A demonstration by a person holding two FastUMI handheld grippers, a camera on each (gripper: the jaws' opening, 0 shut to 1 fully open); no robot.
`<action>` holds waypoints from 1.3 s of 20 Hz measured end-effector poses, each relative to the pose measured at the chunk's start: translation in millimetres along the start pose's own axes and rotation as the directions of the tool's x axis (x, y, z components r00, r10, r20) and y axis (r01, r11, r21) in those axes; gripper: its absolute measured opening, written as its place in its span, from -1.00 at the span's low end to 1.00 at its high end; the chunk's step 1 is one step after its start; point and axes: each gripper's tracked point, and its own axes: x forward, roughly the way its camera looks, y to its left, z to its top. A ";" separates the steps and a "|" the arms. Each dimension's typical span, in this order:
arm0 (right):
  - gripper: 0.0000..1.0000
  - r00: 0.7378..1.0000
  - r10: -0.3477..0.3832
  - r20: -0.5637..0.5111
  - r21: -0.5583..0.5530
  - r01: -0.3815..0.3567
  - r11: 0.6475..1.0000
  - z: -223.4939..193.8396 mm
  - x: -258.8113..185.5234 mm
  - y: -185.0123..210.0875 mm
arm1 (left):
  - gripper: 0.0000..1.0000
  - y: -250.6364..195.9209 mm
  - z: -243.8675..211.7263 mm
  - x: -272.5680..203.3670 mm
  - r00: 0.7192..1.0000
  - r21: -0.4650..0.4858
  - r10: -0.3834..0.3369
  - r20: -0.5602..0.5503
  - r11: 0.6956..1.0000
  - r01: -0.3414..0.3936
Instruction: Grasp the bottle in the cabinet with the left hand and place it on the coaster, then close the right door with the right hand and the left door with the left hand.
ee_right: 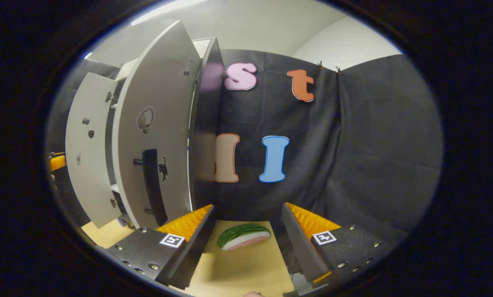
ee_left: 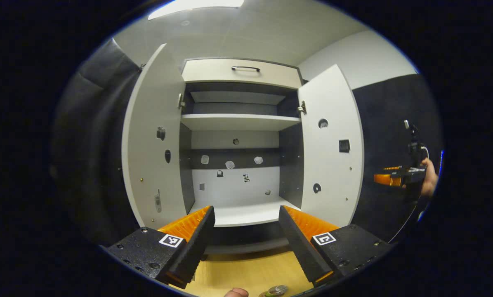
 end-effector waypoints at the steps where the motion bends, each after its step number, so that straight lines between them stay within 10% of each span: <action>1: 0.87 1.000 0.007 0.001 0.000 -0.007 1.000 4.7 4.6 4.7 | 0.96 8.8 8.6 -4.5 1.000 -0.008 0.021 0.004 1.000 -0.021; 12: 0.87 0.985 0.173 0.005 0.020 -0.173 0.985 54.4 12.6 76.9 | 0.89 87.1 68.5 -61.5 0.995 0.003 0.097 0.019 0.995 -0.097; 26: 0.62 0.993 0.121 0.009 -0.030 -0.121 0.992 60.6 6.1 115.0 | 0.90 100.1 27.7 -54.8 0.998 -0.060 0.038 -0.040 0.997 -0.041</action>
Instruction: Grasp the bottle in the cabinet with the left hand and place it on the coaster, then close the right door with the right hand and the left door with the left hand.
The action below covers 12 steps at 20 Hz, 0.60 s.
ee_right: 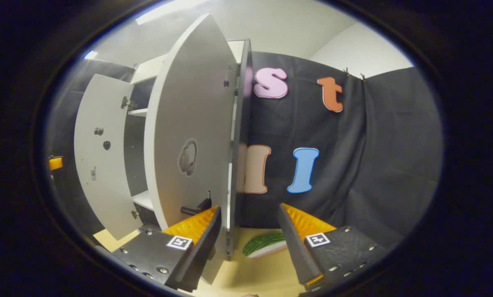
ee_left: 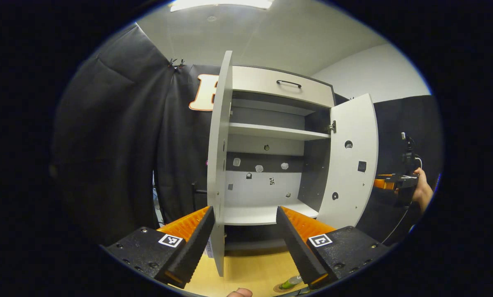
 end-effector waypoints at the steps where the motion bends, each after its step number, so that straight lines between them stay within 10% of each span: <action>1: 0.62 1.000 0.012 0.005 0.004 -0.012 1.000 0.8 0.0 8.6 | 0.91 0.3 -2.3 2.1 1.000 0.012 0.000 -0.004 1.000 0.000; 12: 0.70 0.999 -0.001 0.032 0.090 -0.002 0.996 4.0 17.8 61.3 | 0.89 5.6 -14.5 0.2 1.000 0.019 -0.005 -0.021 1.000 0.005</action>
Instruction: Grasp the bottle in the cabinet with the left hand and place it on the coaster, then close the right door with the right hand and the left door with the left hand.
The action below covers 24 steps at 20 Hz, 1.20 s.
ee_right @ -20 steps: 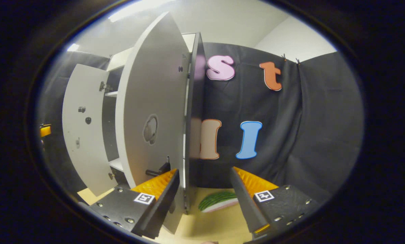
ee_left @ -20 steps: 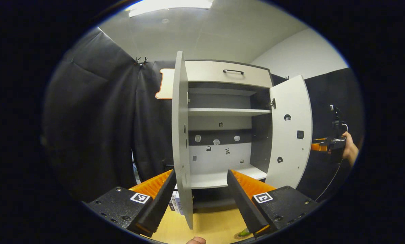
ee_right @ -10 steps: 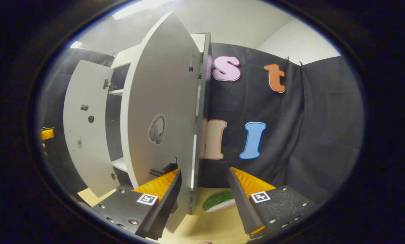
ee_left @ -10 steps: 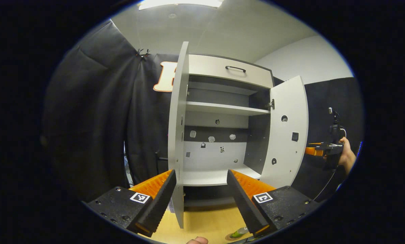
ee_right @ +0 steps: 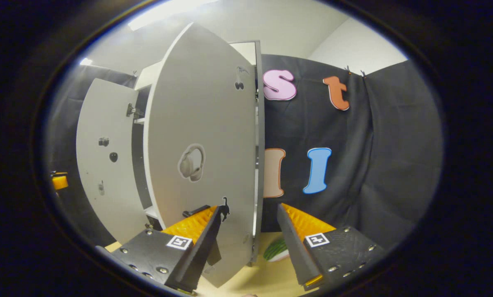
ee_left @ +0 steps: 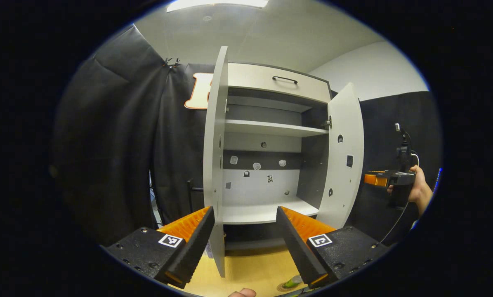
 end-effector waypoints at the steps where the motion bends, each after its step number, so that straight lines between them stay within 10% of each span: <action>1: 0.63 1.000 0.007 -0.004 0.002 -0.007 1.000 -0.6 1.7 6.3 | 0.89 2.6 -2.5 -1.8 1.000 -0.006 0.002 -0.003 1.000 -0.002; 7: 0.63 0.999 0.038 -0.007 0.016 -0.038 0.999 -6.6 14.4 43.9 | 0.91 27.5 -5.3 -2.3 1.000 0.003 0.026 0.000 1.000 -0.026; 11: 0.96 0.995 -0.096 0.006 -0.029 0.096 0.995 -7.8 16.5 24.0 | 0.90 52.8 -5.2 -9.3 0.999 -0.001 0.051 0.005 0.999 -0.051; 24: 0.96 0.997 -0.017 0.069 0.007 0.017 1.000 -2.8 -43.2 39.4 | 0.86 173.0 -23.8 15.2 0.977 -0.063 0.210 -0.026 0.975 -0.212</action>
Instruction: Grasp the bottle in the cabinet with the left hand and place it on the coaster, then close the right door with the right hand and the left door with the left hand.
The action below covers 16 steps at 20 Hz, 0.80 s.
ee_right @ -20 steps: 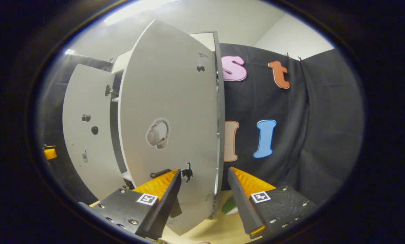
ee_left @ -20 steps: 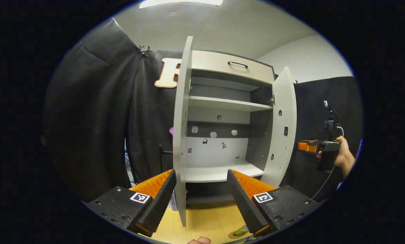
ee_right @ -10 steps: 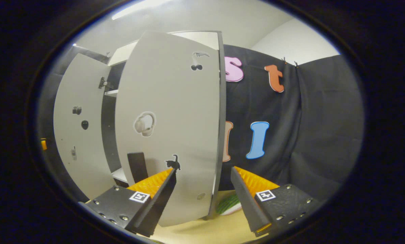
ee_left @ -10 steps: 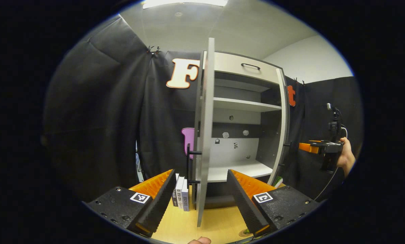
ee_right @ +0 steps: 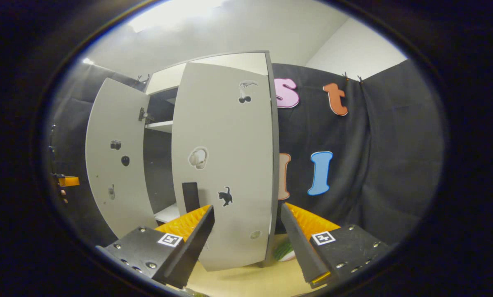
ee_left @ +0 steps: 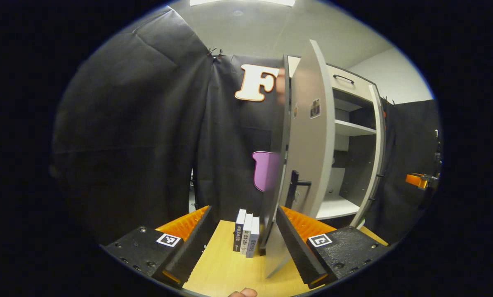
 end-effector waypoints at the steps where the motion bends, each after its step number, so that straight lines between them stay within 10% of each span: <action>1: 0.96 1.000 -0.002 0.010 0.004 0.002 1.000 3.4 -5.8 -2.4 | 0.93 5.1 -0.9 5.1 1.000 -0.003 0.004 -0.003 1.000 -0.004; 16: 0.96 1.000 -0.005 0.004 -0.034 0.005 0.999 -14.9 -39.6 -23.2 | 0.86 -14.1 1.4 67.5 0.997 0.034 -0.051 -0.061 0.998 0.053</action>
